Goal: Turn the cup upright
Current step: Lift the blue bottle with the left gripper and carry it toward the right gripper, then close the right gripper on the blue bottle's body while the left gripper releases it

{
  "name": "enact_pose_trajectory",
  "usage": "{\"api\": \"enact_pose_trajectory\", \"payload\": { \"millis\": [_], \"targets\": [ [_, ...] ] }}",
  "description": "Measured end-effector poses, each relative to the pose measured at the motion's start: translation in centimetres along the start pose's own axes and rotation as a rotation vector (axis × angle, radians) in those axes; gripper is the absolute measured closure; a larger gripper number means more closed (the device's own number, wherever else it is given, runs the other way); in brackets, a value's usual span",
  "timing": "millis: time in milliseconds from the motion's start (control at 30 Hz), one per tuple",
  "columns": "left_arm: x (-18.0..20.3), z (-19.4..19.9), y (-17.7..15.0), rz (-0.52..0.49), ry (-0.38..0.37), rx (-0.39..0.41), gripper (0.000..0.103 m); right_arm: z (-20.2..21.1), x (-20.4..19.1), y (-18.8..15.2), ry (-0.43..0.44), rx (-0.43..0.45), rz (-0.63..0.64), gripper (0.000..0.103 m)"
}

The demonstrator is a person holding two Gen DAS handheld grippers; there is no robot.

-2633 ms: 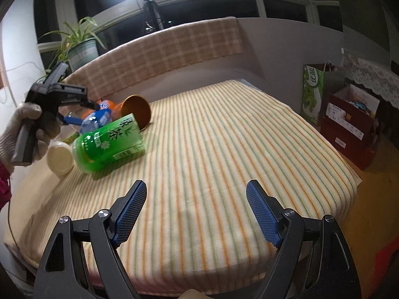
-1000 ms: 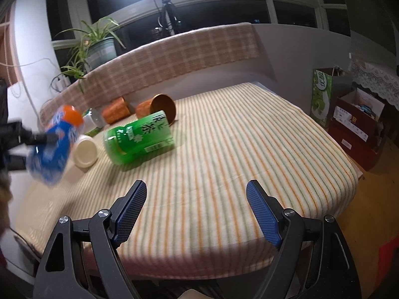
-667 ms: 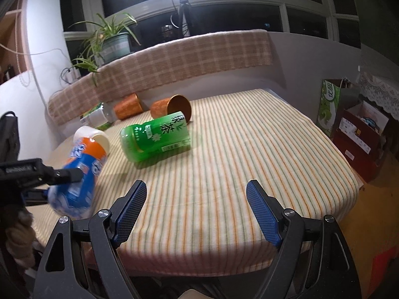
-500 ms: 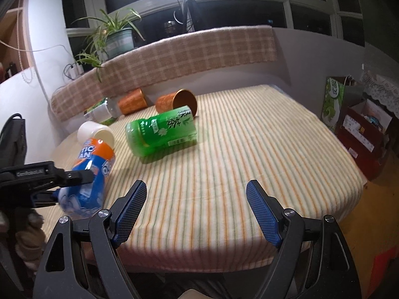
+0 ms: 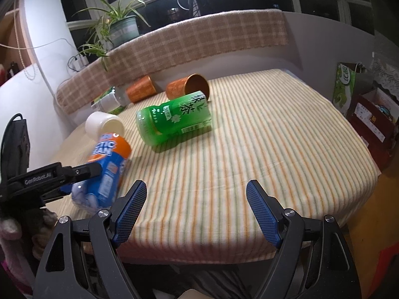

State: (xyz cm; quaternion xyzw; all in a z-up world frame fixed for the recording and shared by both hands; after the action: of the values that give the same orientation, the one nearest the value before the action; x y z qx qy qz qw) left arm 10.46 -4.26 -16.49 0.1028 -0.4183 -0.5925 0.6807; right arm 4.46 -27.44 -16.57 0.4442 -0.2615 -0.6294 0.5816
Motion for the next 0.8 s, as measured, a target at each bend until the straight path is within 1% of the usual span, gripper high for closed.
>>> {"api": "enact_pose_trajectory", "payload": {
  "millis": [133, 267, 300, 367, 467, 633, 800],
  "targets": [
    [-0.3, 1.3, 0.0, -0.021, -0.012, 0.013, 0.026, -0.7, -1.0, 0.4, 0.053, -0.035, -0.019, 0.021],
    [-1.2, 3.2, 0.0, -0.038, -0.005, 0.035, 0.026, -2.2, -2.3, 1.1, 0.148, -0.091, -0.085, 0.021],
    [-1.5, 3.6, 0.0, -0.046, 0.002, 0.042, 0.026, -2.8, -2.7, 1.3, 0.176, -0.12, -0.11, 0.021],
    [-2.4, 4.7, -0.1, -0.066, 0.031, 0.062, 0.026, -3.9, -3.6, 1.4, 0.229, -0.17, -0.148, 0.021],
    [-4.2, 6.6, -0.4, -0.101, 0.098, 0.094, 0.026, -5.7, -5.0, 1.7, 0.294, -0.235, -0.194, 0.021],
    [-7.2, 9.5, -0.9, -0.134, 0.225, 0.151, 0.026, -8.0, -7.2, 1.9, 0.369, -0.319, -0.238, 0.021],
    [-9.5, 11.2, -1.1, -0.084, 0.259, 0.172, 0.026, -10.2, -8.9, 1.7, 0.424, -0.412, -0.252, 0.021]
  ]
}}
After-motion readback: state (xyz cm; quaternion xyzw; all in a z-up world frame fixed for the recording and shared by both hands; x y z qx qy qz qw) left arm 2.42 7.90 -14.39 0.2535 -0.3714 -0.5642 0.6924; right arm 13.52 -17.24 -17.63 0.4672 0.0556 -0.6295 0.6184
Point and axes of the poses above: each gripper's, at about its wrist camera, not at the fingertips, and z roughly against the way its jaws point, x to its right, y to its top, the point moved 6 cm from there along -z, roughly the way its jaws point, and after that the axes turned 12 degrees about x, right-handed, at the moved point
